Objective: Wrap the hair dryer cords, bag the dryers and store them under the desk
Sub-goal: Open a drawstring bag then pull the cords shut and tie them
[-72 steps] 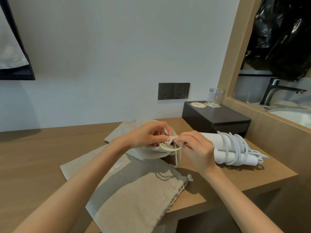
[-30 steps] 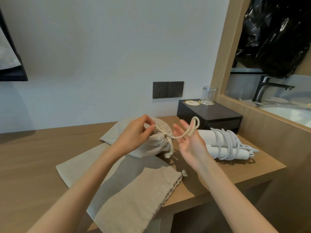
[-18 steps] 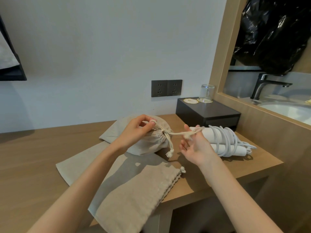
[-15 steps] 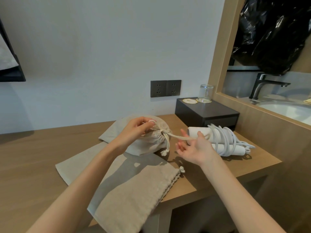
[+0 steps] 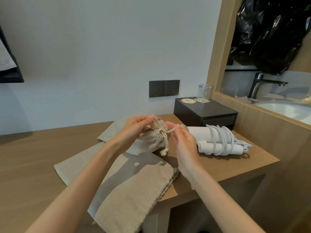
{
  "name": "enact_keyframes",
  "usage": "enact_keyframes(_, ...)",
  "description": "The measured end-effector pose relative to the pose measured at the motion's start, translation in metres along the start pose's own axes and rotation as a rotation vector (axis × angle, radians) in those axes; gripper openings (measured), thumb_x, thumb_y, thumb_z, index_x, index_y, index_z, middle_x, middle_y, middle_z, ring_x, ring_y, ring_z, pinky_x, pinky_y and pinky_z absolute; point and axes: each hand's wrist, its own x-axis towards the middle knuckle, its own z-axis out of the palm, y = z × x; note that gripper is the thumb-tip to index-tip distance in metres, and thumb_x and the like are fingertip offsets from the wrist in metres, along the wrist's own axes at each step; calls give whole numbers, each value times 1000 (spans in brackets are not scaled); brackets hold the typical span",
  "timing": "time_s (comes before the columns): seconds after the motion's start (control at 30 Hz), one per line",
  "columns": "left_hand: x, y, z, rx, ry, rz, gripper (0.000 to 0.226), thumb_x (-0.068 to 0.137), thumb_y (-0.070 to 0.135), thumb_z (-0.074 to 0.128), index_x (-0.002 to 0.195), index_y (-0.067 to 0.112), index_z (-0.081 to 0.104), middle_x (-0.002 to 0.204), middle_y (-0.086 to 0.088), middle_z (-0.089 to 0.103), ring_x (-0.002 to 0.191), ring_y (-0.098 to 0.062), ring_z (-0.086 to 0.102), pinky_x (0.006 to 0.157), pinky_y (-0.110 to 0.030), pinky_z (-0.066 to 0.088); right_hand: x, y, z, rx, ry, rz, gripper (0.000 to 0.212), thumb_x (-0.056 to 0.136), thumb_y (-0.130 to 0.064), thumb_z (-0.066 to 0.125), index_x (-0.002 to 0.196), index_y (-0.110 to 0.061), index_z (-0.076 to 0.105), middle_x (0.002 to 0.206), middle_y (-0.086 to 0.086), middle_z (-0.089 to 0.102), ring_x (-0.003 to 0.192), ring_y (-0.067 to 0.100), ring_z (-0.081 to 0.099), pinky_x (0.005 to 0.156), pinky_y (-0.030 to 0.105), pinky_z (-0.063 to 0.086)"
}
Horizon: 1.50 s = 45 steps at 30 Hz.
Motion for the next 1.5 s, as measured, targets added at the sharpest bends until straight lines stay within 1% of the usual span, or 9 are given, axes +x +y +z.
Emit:
enact_keyframes(0.37, 0, -5, 25, 35, 170, 125, 30, 100, 24, 41, 71, 20, 42, 53, 13, 41, 52, -3, 35, 49, -11, 28, 18, -1, 9, 148, 113, 63, 40, 104, -26, 31, 67, -13, 40, 65, 2, 46, 62, 10, 44, 70, 22, 37)
enact_keyframes(0.63, -4, -20, 17, 26, 255, 64, 30, 100, 20, 41, 71, 17, 41, 62, 0, 40, 47, 0, 39, 44, -9, 28, 23, 10, 0, 288, 111, 215, 42, 104, -22, 33, 63, -14, 38, 56, 0, 36, 55, 11, 30, 67, 26, 33)
enact_keyframes(0.9, -17, -12, -10, 115, 197, 204, 24, 98, 27, 45, 79, 18, 56, 88, -2, 67, 74, -3, 55, 69, -12, 41, 29, -8, -16, 428, -153, -1, 24, 101, -15, 38, 107, -4, 59, 80, 7, 63, 83, 15, 67, 80, 25, 56)
enact_keyframes(1.0, -18, -13, -16, 269, 207, 251, 18, 95, 27, 51, 80, 24, 61, 88, 9, 59, 79, -1, 48, 72, -12, 37, 39, -12, -13, 86, -274, -57, 33, 101, -12, 38, 121, 11, 53, 64, -9, 53, 55, 4, 50, 61, 17, 47)
enact_keyframes(1.07, -17, -13, -16, 397, 187, 315, 16, 93, 28, 53, 80, 24, 62, 87, 19, 52, 85, 2, 44, 79, -13, 35, 40, -16, -3, -343, -340, -120, 37, 102, -12, 37, 115, 21, 48, 83, -17, 59, 62, 7, 54, 61, 17, 41)
enact_keyframes(1.13, -16, -9, -17, 517, 177, 388, 17, 89, 37, 53, 80, 27, 63, 89, 19, 48, 93, 3, 37, 85, -13, 30, 40, -25, 4, -686, -483, -195, 26, 99, -7, 40, 88, 5, 60, 92, -11, 57, 74, 10, 56, 67, 16, 39)
enact_keyframes(1.23, -13, 1, -20, 635, 137, 464, 17, 84, 49, 51, 82, 35, 61, 92, 17, 46, 92, 0, 33, 82, -9, 26, 39, -34, 9, -1054, -646, -303, 28, 91, -11, 52, 66, -10, 39, 71, 2, 38, 63, 13, 36, 58, 26, 28)
enact_keyframes(1.33, -6, 7, -24, 677, 77, 476, 7, 87, 40, 57, 81, 37, 59, 95, 15, 50, 94, -13, 36, 83, -8, 25, 39, -25, 9, -1076, -651, -400, 36, 95, -32, 51, 79, 0, 56, 81, 11, 55, 72, 18, 50, 66, 33, 40)
enact_keyframes(1.5, 4, 14, -25, 636, 12, 490, 18, 98, 26, 45, 92, 30, 62, 98, 14, 59, 93, 8, 44, 82, -14, 29, 36, -26, 9, -1021, -655, -380, 38, 102, -32, 36, 109, -14, 69, 105, 4, 65, 98, 15, 58, 87, 38, 47)
